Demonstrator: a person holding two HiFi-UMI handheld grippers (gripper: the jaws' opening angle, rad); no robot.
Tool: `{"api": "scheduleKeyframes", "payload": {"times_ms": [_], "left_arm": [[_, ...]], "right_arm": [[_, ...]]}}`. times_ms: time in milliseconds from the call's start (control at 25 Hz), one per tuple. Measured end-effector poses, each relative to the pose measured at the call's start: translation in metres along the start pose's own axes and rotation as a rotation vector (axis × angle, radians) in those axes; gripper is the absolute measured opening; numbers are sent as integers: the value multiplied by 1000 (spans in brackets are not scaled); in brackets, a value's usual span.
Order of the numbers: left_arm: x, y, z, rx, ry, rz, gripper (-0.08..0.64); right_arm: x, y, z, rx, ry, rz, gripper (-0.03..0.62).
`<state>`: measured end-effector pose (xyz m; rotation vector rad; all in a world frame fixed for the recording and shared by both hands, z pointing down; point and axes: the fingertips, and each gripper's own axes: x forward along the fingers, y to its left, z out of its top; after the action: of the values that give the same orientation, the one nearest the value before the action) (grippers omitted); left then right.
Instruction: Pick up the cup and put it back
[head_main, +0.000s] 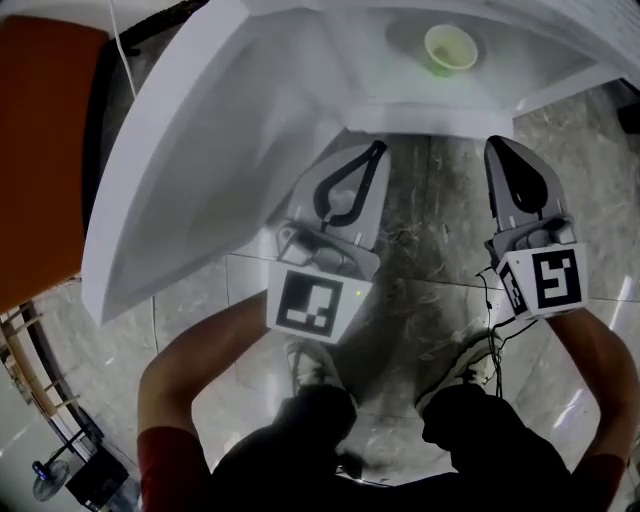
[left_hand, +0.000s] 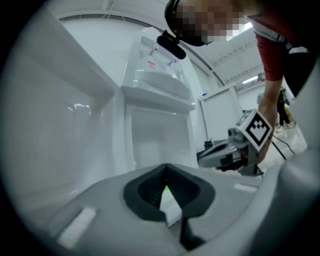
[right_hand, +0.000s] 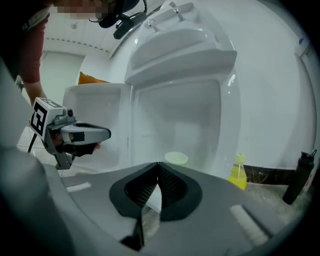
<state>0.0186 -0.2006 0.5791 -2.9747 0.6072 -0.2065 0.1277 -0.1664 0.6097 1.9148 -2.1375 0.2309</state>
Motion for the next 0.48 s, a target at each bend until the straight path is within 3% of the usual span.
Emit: {"api": "scheduleKeyframes", "payload": {"times_ms": [480], "left_arm": [[5,12,-38,-59,19,133,2]], "right_arm": [[6,1,-23,53,-28,6,2]]}}
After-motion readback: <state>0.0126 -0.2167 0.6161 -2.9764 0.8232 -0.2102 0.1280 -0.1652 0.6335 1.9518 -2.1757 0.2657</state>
